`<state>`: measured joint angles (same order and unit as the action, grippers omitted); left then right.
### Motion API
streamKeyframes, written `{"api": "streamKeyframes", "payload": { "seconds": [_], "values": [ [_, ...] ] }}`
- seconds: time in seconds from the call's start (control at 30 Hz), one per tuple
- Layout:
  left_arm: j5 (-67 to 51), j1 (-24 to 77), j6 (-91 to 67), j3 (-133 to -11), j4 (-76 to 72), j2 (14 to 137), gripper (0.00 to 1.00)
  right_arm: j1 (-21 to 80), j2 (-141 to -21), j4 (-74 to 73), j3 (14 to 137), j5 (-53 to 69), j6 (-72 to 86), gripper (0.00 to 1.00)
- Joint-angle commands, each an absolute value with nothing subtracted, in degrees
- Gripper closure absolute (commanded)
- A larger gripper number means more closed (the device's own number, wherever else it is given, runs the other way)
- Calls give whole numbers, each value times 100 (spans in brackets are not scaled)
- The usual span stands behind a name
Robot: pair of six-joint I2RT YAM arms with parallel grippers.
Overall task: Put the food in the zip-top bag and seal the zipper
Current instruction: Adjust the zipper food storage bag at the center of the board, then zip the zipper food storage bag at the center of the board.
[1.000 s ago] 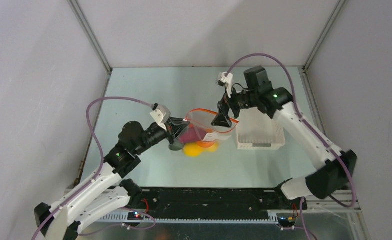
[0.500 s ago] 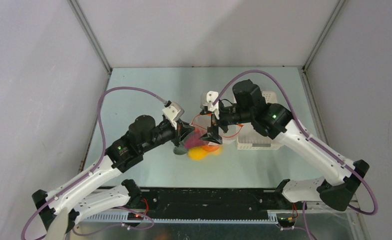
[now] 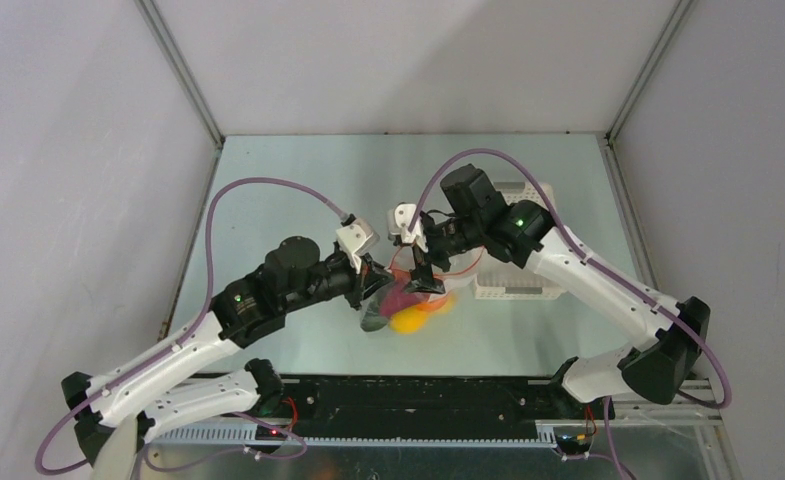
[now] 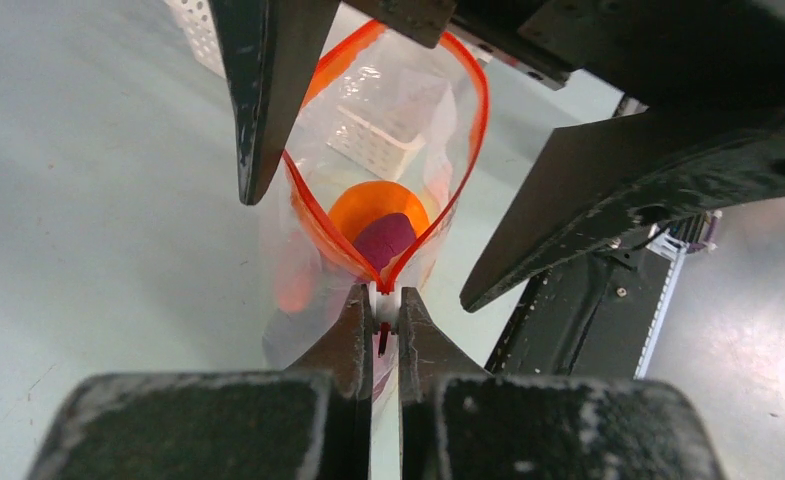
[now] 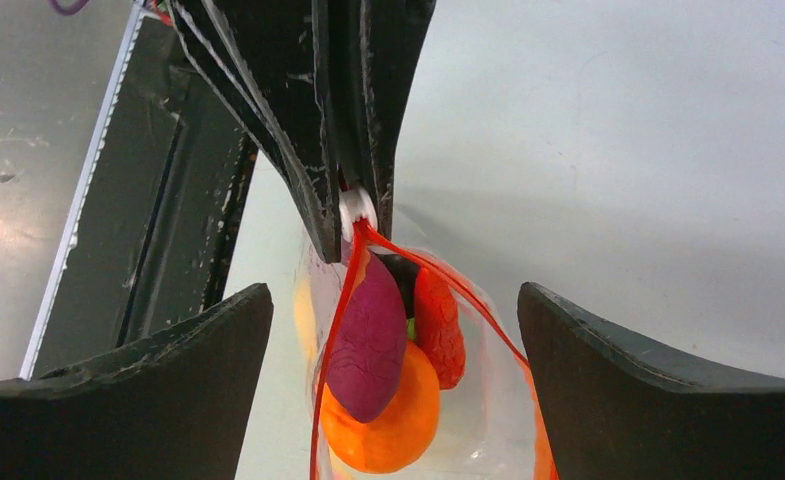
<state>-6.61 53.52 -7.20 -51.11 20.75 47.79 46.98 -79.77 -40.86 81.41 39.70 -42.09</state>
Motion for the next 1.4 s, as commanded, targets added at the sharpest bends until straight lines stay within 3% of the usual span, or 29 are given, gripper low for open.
{"api": "streamKeyframes", "payload": {
  "seconds": [0.0,0.1,0.2,0.37,0.4,0.43,0.5,0.57,0.6,0.7,0.87,1.37],
  "values": [
    [-1157,5380,-544,-5061,1688,4471,100,4724,-8087,-4474,8306,4273,-4735,5],
    [-1337,5380,-469,-4925,1596,4370,100,4676,-8249,-4539,8310,4294,-4694,17],
    [-1424,5381,-333,-4774,1583,4258,100,4603,-8317,-4626,8306,4446,-4684,46],
    [-1560,5379,-186,-4470,1434,4109,100,4420,-8351,-4843,8310,4829,-4885,81],
    [-1545,5381,-178,-4442,1425,4095,100,4416,-8356,-4865,8312,4839,-4904,95],
    [-1478,5380,-173,-4440,1420,4086,100,4420,-8357,-4905,8314,4845,-4926,99],
    [-1279,5379,-192,-4413,1384,4067,92,4432,-8352,-4957,8310,4888,-4934,100],
    [-1056,5379,-280,-4350,1317,4032,71,4449,-8324,-4950,8306,4875,-4850,100],
    [-972,5379,-356,-4273,1300,3983,55,4459,-8295,-4936,8306,4868,-4807,100],
    [-643,5383,-553,-4021,1083,3830,32,4476,-8187,-4806,8275,4734,-4592,100],
    [-405,5373,-707,-3329,749,3451,30,4485,-8001,-4464,8144,4585,-4263,100],
    [-833,5347,-869,-2852,-775,3482,53,4737,-7698,-3708,7631,3821,-3356,100]
  ]
}}
